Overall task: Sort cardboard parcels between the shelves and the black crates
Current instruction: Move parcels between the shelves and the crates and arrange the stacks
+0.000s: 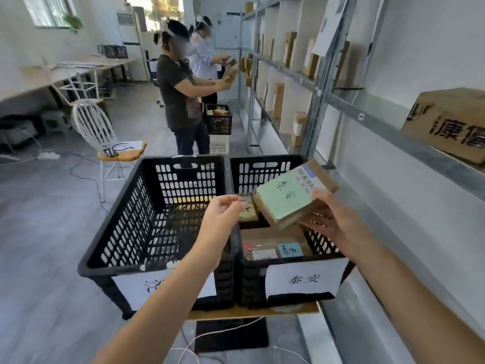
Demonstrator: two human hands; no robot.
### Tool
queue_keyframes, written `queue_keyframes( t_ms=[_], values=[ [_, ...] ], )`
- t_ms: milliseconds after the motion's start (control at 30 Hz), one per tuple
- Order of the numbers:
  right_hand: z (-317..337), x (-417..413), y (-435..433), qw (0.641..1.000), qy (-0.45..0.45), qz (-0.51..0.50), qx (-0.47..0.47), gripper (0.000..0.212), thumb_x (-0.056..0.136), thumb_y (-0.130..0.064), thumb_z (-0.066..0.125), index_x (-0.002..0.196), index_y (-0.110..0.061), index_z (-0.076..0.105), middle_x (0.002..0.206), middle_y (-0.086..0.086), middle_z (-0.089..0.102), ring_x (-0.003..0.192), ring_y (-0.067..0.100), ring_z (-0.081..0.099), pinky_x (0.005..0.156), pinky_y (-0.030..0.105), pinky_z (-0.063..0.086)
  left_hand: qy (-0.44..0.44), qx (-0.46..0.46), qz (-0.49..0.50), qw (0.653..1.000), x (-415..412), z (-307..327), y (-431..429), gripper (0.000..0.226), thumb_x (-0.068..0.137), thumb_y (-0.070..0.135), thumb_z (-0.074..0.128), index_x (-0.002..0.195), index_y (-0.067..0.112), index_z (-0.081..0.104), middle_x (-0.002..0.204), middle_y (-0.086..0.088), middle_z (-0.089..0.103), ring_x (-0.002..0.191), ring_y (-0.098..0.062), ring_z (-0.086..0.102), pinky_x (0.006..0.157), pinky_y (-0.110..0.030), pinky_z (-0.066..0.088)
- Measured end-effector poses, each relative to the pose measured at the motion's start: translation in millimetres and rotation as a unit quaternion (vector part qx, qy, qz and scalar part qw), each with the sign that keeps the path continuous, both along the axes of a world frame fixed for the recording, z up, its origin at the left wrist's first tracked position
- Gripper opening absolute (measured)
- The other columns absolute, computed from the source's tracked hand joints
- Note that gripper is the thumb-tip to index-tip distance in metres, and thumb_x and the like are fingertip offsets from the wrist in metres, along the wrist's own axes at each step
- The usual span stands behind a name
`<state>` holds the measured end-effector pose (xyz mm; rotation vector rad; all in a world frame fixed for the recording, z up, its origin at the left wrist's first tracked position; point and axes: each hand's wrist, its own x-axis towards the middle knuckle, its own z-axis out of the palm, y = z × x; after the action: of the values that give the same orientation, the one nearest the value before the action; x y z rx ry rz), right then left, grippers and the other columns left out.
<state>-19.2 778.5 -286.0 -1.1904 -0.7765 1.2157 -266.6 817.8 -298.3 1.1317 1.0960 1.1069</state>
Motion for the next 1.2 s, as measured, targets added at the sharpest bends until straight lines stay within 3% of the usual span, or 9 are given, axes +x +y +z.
queue_keyframes(
  t_ms=[200,333,567,667,767,967,1033,1100,1200],
  values=[
    [-29,76,67,0.994,-0.087,0.016,-0.059,0.060,0.065,-0.044,0.084,0.114,-0.014,0.068,0.104,0.011,0.076,0.096,0.026,0.074,0.074,0.035,0.062,0.067,0.009,0.012,0.998,43,-15,59,0.014,0.096,0.022,0.062,0.110,0.026,0.063,0.118,0.006,0.066,0.116,-0.009,0.061,0.105,-0.037,0.048],
    [-44,113,111,0.986,-0.131,0.057,-0.085,0.047,0.077,-0.040,0.079,0.118,-0.020,0.067,0.102,0.005,0.077,0.093,0.022,0.074,0.071,0.031,0.061,0.115,-0.003,0.011,0.993,71,-26,92,0.017,0.097,0.020,0.058,0.114,0.023,0.061,0.121,0.003,0.064,0.118,-0.012,0.059,0.108,-0.040,0.046],
    [-84,128,154,0.966,-0.154,0.154,-0.137,0.035,0.079,-0.039,0.079,0.113,-0.039,0.068,0.106,-0.001,0.076,0.096,0.017,0.073,0.074,0.031,0.060,0.153,-0.039,0.015,0.987,108,-47,132,0.015,0.099,0.025,0.054,0.111,0.029,0.063,0.121,0.008,0.063,0.116,-0.012,0.059,0.103,-0.037,0.048],
    [-107,121,171,0.959,-0.160,0.163,-0.167,0.044,0.081,-0.038,0.077,0.124,-0.036,0.064,0.108,-0.001,0.076,0.099,0.017,0.072,0.082,0.036,0.058,0.153,-0.057,0.029,0.986,113,-60,145,0.014,0.098,0.025,0.055,0.110,0.028,0.063,0.122,0.008,0.063,0.116,-0.013,0.059,0.101,-0.035,0.049],
    [-122,108,192,0.957,-0.135,0.175,-0.190,0.045,0.085,-0.034,0.074,0.128,-0.029,0.063,0.106,0.000,0.076,0.101,0.019,0.071,0.079,0.034,0.059,0.157,-0.084,0.055,0.983,112,-73,155,0.018,0.098,0.023,0.054,0.112,0.026,0.064,0.120,0.005,0.065,0.114,-0.015,0.061,0.101,-0.037,0.050],
    [-140,77,247,0.940,-0.187,0.194,-0.208,0.038,0.079,-0.048,0.074,0.112,-0.030,0.069,0.102,-0.019,0.068,0.098,0.004,0.053,0.088,0.033,0.033,0.143,-0.097,0.109,0.979,105,-84,172,0.021,0.097,0.018,0.051,0.113,0.020,0.065,0.117,-0.002,0.068,0.111,-0.018,0.063,0.102,-0.044,0.051],
    [-143,66,264,0.939,-0.188,0.197,-0.210,0.027,0.078,-0.052,0.075,0.097,-0.033,0.070,0.087,-0.027,0.067,0.089,-0.001,0.052,0.085,0.031,0.033,0.138,-0.088,0.120,0.979,105,-86,176,0.021,0.098,0.018,0.051,0.114,0.018,0.064,0.115,-0.002,0.068,0.107,-0.014,0.065,0.097,-0.037,0.054],
    [-144,55,282,0.941,-0.188,0.195,-0.202,0.025,0.077,-0.054,0.074,0.089,-0.033,0.070,0.077,-0.031,0.065,0.084,-0.007,0.049,0.084,0.028,0.035,0.132,-0.068,0.132,0.980,106,-88,180,0.020,0.099,0.016,0.050,0.114,0.016,0.064,0.112,0.003,0.068,0.097,0.003,0.065,0.080,-0.018,0.055],
    [-144,37,312,0.950,-0.180,0.183,-0.177,0.023,0.081,-0.049,0.073,0.091,-0.028,0.073,0.082,-0.020,0.073,0.093,0.004,0.062,0.091,0.033,0.045,0.123,-0.048,0.144,0.981,107,-88,186,0.019,0.102,0.014,0.050,0.116,0.012,0.062,0.112,0.003,0.067,0.096,0.008,0.063,0.068,-0.009,0.051]
  ],
)
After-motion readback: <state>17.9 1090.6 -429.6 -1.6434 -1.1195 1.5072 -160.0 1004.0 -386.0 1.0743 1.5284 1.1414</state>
